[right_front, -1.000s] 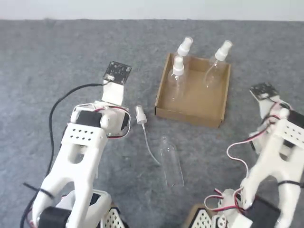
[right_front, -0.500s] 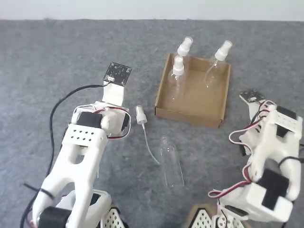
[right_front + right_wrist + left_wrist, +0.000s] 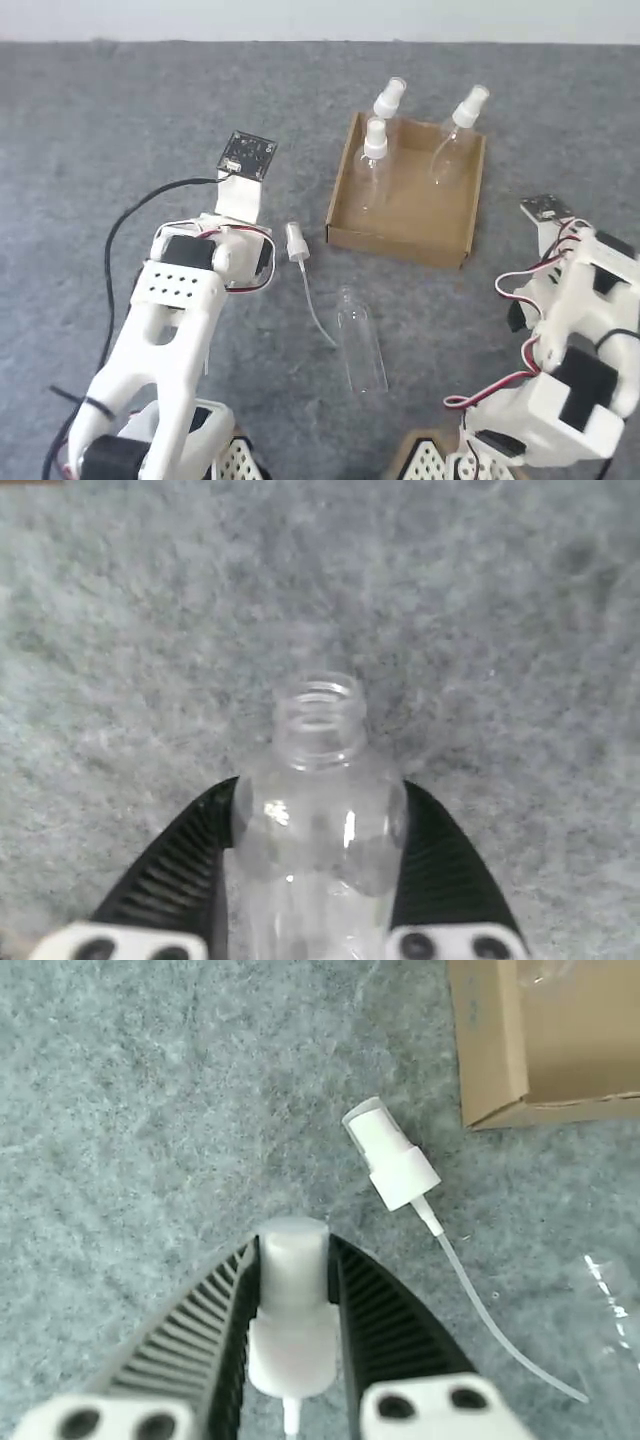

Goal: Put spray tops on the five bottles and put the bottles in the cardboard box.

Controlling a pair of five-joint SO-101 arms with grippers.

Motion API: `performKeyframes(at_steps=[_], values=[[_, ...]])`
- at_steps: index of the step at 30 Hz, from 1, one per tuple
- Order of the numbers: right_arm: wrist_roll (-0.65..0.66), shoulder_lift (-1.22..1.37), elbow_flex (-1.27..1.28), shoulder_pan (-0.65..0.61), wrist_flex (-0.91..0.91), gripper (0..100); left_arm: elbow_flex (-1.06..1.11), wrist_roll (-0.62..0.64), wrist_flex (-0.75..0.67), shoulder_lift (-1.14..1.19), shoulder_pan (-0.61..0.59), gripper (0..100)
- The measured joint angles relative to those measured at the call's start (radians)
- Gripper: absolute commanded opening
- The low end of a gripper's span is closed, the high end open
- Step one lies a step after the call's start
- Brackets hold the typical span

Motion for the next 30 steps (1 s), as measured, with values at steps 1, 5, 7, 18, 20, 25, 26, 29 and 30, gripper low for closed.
performKeyframes(at_steps=[1,5,7,18,20,25,26,29,30], values=[[0.0,-0.006,0.0,0.0,0.0,0.6,0.0,0.0,0.0,0.0,0.0,1],[0.0,-0.14,0.002,0.0,0.035,0.6,0.0,0.0,0.0,0.0,0.0,1],[-0.026,-0.238,0.002,-0.023,0.068,0.6,-0.015,0.0,0.002,0.0,0.0,1],[-0.324,-0.824,0.002,-0.52,0.247,0.6,-0.394,0.0,0.262,0.0,0.0,1],[-0.39,-0.845,0.002,-0.628,0.247,0.6,-0.463,0.0,0.311,-0.011,0.0,1],[-0.535,-0.847,0.002,-0.901,0.172,0.6,-0.531,0.0,0.351,-0.166,0.0,1],[-0.56,-0.847,0.002,-0.945,0.15,0.6,-0.535,0.0,0.351,-0.213,0.0,1],[-0.601,-0.833,0.002,-1.077,0.091,0.6,-0.537,0.0,0.351,-0.354,0.0,1],[-0.606,-0.818,0.002,-1.115,0.068,0.6,-0.537,0.0,0.351,-0.399,0.0,1]])
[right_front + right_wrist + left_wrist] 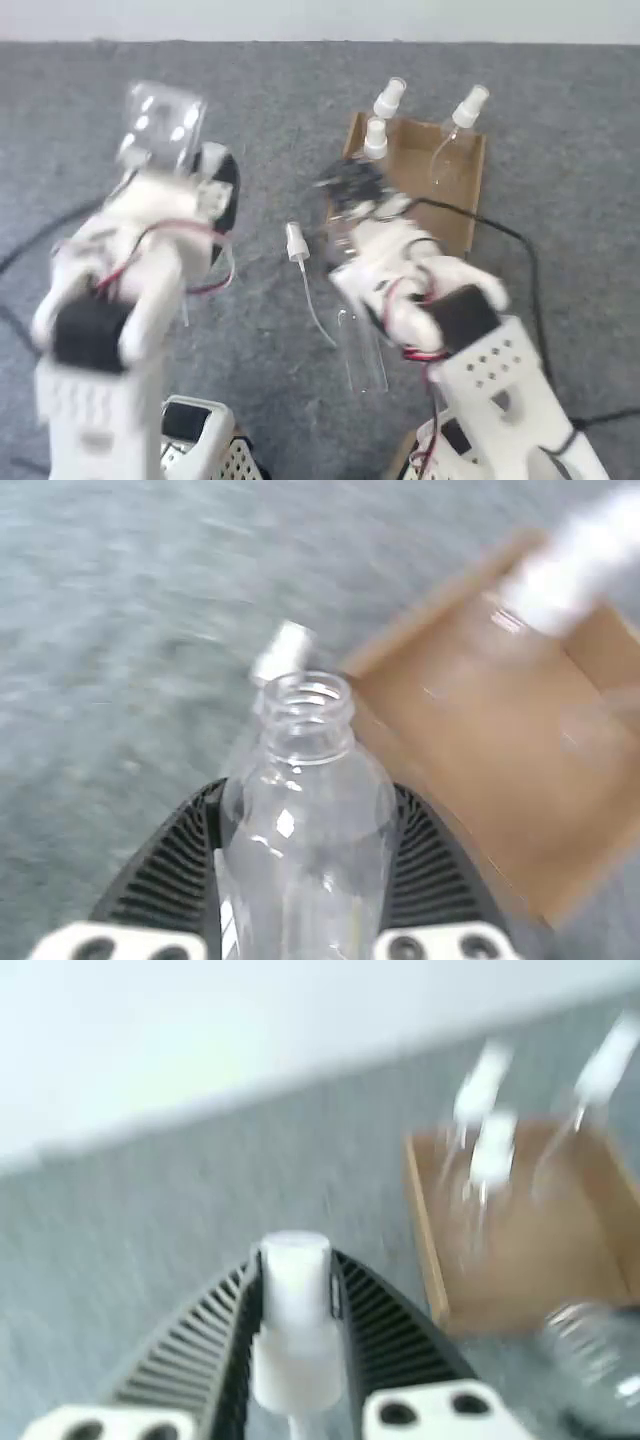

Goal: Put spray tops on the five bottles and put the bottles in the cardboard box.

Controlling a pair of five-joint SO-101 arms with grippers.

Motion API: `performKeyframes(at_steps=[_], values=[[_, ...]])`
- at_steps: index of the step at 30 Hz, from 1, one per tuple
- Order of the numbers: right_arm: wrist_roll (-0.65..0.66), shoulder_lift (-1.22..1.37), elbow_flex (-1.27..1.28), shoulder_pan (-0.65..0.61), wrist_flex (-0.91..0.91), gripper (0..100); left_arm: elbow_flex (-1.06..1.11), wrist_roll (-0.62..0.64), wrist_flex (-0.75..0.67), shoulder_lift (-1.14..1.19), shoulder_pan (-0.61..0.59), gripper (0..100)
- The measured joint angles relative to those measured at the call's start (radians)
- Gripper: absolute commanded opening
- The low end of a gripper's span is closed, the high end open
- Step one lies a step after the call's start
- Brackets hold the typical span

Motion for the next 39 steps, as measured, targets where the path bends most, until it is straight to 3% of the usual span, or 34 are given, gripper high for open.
performKeyframes(at_steps=[4,10,16,20,25,30,39], values=[[-0.006,0.049,0.071,-0.095,-0.135,0.6,-0.008,0.0,-0.017,-0.144,-0.061,1],[-0.009,0.049,0.176,-0.124,-0.351,0.9,-0.008,0.068,-0.101,-0.253,-0.184,1],[-0.009,0.054,0.23,-0.203,-0.476,0.6,-0.008,0.164,-0.166,-0.272,-0.193,1],[-0.009,0.055,0.367,-0.282,-0.637,0.6,-0.008,0.269,-0.21,-0.272,-0.196,1],[-0.011,0.025,0.523,-0.295,-0.832,0.6,-0.005,0.358,-0.269,-0.272,-0.18,1],[-0.011,-0.055,0.591,-0.301,-0.87,0.6,0.094,0.374,-0.338,-0.27,-0.081,1],[-0.015,-0.133,0.64,-0.302,-0.873,0.6,0.264,0.374,-0.454,-0.259,-0.055,1]])
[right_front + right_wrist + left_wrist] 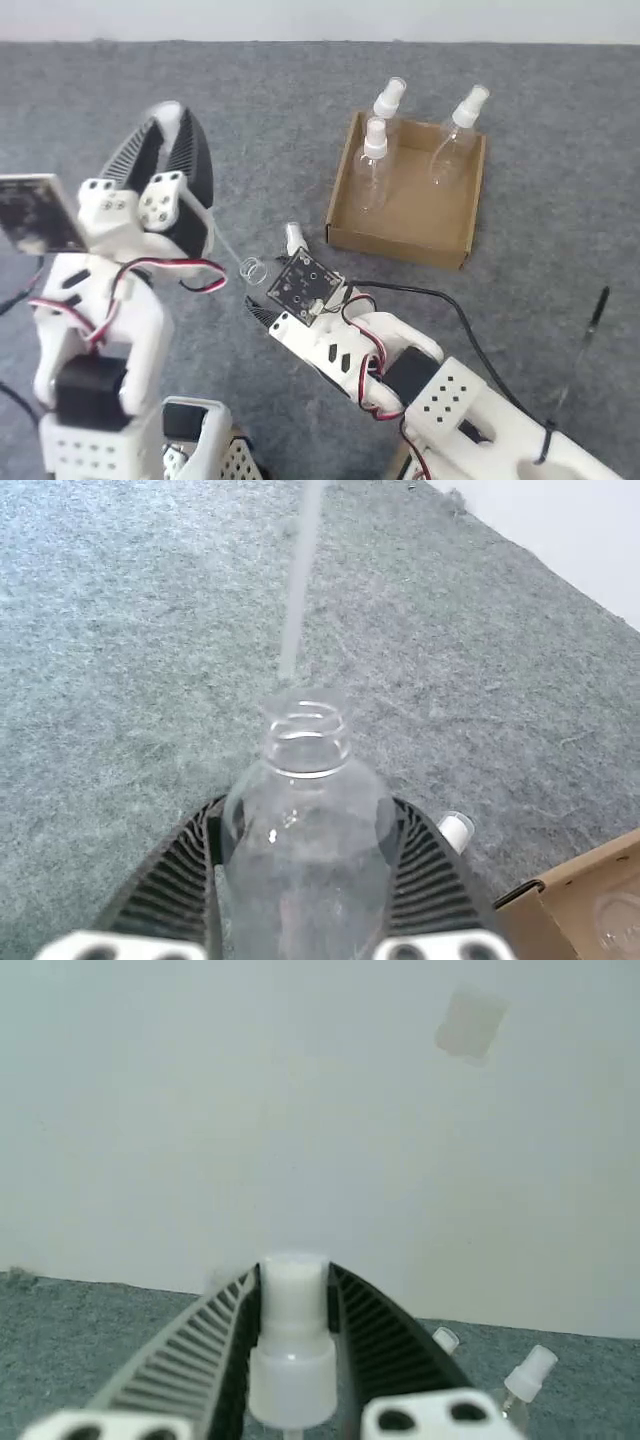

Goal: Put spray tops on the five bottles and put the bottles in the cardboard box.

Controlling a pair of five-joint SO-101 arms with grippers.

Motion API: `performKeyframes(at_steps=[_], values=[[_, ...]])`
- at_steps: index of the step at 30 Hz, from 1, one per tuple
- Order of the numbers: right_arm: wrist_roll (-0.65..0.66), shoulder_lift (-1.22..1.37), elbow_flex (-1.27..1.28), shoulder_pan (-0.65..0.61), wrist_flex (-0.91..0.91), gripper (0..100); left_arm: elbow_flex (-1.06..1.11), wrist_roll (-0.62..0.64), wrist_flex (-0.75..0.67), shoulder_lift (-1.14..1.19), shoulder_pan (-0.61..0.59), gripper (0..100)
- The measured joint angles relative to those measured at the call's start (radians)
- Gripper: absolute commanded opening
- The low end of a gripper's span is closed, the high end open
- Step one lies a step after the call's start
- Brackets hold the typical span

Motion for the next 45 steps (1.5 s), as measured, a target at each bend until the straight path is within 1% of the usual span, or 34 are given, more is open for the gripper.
performKeyframes(at_steps=[4,15,19,23,26,30,32,34,36,37,42,45], values=[[0.0,0.0,0.0,0.002,0.0,0.6,0.032,0.006,-0.012,-0.009,-0.002,1],[-0.002,0.0,0.0,0.002,0.0,0.6,0.17,0.006,-0.012,0.0,0.078,1],[-0.071,0.0,0.0,0.008,0.0,0.6,0.216,0.011,-0.012,0.0,0.083,1],[-0.15,0.0,0.0,0.069,-0.008,0.6,0.253,0.011,-0.012,0.0,0.084,1],[-0.167,0.0,0.002,0.101,-0.028,0.6,0.276,0.012,-0.014,0.0,0.092,1],[-0.176,0.0,0.002,0.107,-0.04,0.6,0.311,0.003,-0.014,-0.005,0.15,1],[-0.176,-0.002,0.002,0.109,-0.04,0.6,0.322,-0.032,-0.014,-0.005,0.192,4],[-0.176,-0.002,0.002,0.109,-0.041,0.6,0.324,-0.055,-0.014,-0.005,0.207,10],[-0.176,-0.002,0.002,0.109,-0.043,0.6,0.324,-0.063,-0.014,-0.005,0.207,14],[-0.176,-0.002,0.002,0.109,-0.043,0.6,0.324,-0.066,-0.012,-0.005,0.207,14],[-0.176,-0.002,0.002,0.12,-0.043,0.6,0.302,-0.087,0.026,-0.005,0.192,14],[-0.18,-0.002,0.002,0.12,-0.043,0.6,0.232,-0.129,0.032,-0.005,0.144,14]])
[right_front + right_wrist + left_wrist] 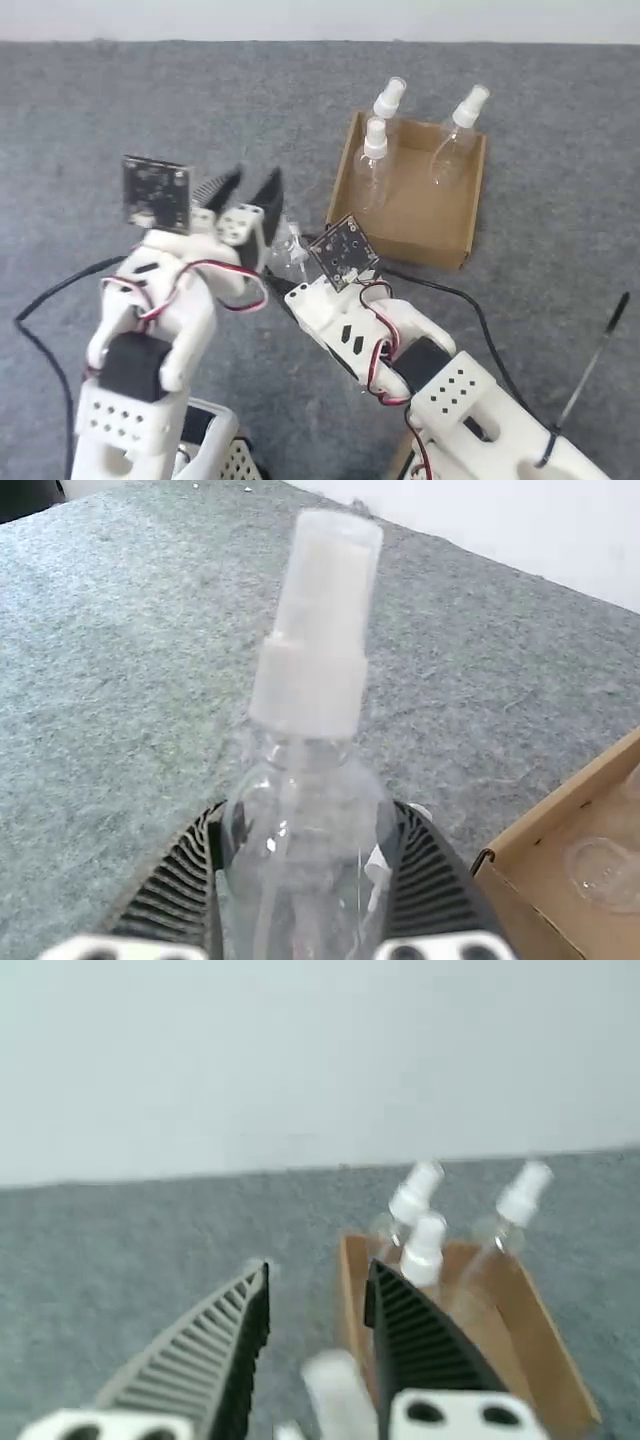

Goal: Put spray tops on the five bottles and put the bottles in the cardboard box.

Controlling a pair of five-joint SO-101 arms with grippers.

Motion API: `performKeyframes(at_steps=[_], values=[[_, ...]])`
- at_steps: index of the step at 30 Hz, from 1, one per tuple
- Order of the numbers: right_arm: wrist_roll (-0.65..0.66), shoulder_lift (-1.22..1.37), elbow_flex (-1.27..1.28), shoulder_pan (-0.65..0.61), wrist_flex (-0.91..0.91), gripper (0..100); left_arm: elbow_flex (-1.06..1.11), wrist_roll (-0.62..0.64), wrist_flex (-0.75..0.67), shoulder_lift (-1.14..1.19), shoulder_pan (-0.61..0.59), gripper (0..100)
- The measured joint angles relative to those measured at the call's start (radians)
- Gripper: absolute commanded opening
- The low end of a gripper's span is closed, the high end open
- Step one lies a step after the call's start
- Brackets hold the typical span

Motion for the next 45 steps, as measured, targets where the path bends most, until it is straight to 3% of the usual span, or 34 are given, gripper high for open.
performKeyframes(at_steps=[6,18,30,37,42,45], values=[[0.0,0.0,0.0,0.0,0.0,0.6,-0.066,-0.031,0.0,-0.002,-0.089,8],[-0.003,0.0,0.0,0.0,0.0,0.6,0.077,-0.14,0.0,-0.002,0.034,8],[-0.003,0.002,0.002,0.003,0.0,0.6,0.069,-0.143,0.144,-0.014,0.04,8],[-0.003,0.002,0.002,0.003,0.0,0.6,0.029,-0.146,0.152,-0.002,0.041,8],[-0.003,0.002,0.0,0.003,0.0,0.6,-0.06,-0.224,0.152,-0.002,0.043,12],[-0.003,0.002,0.0,0.003,0.0,0.6,-0.071,-0.23,0.152,-0.002,-0.015,14]])
